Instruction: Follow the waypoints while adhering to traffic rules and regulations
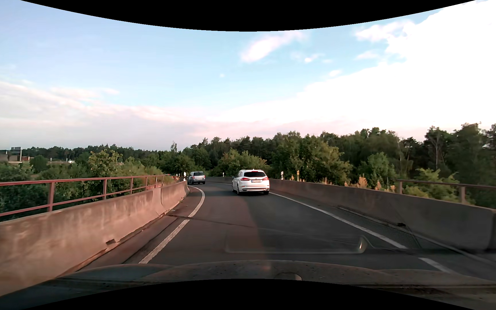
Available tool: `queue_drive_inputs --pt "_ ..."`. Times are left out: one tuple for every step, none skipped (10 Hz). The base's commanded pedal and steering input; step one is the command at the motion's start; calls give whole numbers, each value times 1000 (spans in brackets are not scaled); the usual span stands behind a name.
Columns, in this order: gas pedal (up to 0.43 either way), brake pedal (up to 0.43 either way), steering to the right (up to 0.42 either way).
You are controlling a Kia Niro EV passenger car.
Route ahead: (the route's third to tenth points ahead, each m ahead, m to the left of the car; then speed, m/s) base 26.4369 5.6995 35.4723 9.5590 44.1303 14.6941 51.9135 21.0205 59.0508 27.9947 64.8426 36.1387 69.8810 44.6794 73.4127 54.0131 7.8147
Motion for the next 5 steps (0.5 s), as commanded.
queue_drive_inputs --pt "0 0 -68" --pt "0 0 -68" --pt "0 0 -68" --pt "0 0 -68" --pt "0 0 -68"
